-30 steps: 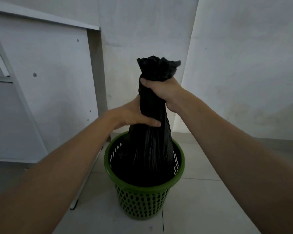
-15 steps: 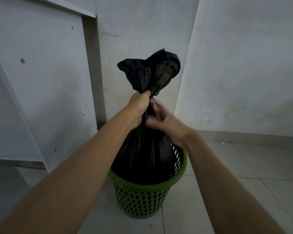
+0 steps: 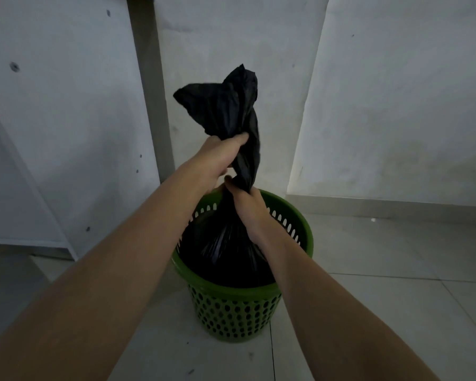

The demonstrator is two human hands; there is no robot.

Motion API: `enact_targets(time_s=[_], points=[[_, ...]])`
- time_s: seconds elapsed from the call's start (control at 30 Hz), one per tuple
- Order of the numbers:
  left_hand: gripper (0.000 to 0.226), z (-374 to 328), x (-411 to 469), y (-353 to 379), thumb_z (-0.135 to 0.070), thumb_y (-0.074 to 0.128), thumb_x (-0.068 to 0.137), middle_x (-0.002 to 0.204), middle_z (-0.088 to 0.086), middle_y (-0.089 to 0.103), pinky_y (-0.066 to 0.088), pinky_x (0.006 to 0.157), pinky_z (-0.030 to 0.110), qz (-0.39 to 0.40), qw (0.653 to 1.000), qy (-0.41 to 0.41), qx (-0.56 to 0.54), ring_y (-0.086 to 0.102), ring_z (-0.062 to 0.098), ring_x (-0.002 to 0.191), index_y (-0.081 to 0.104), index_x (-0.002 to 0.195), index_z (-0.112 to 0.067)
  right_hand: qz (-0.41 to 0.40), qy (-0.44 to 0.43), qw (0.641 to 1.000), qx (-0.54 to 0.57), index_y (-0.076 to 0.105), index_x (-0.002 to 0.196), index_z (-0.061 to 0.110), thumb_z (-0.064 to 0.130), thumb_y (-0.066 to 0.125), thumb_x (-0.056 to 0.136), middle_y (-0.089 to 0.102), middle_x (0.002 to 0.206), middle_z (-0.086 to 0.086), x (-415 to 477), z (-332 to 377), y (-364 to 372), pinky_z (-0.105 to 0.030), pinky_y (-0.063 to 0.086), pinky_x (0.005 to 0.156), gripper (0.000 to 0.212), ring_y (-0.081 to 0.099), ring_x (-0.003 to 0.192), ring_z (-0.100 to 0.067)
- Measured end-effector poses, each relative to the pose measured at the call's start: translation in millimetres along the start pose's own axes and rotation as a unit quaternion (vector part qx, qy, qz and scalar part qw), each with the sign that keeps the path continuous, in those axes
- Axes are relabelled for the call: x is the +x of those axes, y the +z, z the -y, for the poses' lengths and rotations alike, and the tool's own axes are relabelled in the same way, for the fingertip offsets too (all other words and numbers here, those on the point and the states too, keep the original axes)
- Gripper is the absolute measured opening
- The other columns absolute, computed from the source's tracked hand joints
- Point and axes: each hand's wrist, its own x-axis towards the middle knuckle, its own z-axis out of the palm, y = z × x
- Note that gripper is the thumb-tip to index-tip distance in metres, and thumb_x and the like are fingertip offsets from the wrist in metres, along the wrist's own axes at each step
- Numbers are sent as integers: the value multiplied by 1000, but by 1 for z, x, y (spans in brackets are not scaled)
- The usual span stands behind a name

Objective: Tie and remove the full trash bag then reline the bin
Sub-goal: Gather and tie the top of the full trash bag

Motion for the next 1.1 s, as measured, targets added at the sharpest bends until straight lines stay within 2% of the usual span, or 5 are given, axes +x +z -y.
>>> enact_targets(time_s=[0.3, 0.6, 0.73, 0.83, 1.1], points=[[142, 61, -14, -52, -62, 91, 46, 161, -4, 23, 32, 118, 42, 267, 814, -36, 515, 31, 23, 144, 3, 155, -36, -63, 134, 938, 312, 46, 58, 17, 36, 61, 95, 64, 64, -4, 22, 9, 0, -37, 51, 77, 44, 67, 72, -24], [122, 149, -22, 1, -40, 85, 72, 155, -10, 28, 24, 121, 44, 96, 968, 119, 199, 30, 11, 144, -1, 156, -22, -84, 213, 904, 361, 48, 70, 10, 26, 50, 103, 63, 72, -12, 14, 14, 6, -35, 52, 78, 38, 60, 67, -26], [45, 145, -16, 15, -61, 44, 80, 115, -4, 66, 41, 102, 56, -29, 954, 50, 295, 59, 25, 111, 56, 113, -33, -80, 217, 921, 314, 50, 72, 10, 20, 50, 104, 59, 56, -6, 19, 20, 6, -34, 51, 70, 33, 59, 62, -22], [23, 146, -13, 20, -45, 41, 89, 92, -3, 66, 37, 101, 55, -47, 953, 13, 299, 59, 25, 96, 57, 84, -30, -79, 219, 926, 298, 49, 68, 10, 14, 50, 102, 39, 38, 1, 22, 21, 2, -27, 44, 57, 35, 45, 36, -14], [32, 154, -5, 22, -24, 35, 99, 110, 7, 65, 40, 104, 54, -40, 966, -40, 252, 59, 31, 108, 56, 123, -22, -59, 162, 921, 350, 53, 77, 8, 13, 59, 98, 52, 72, -4, 30, 22, -12, -40, 49, 72, 22, 66, 59, -22]])
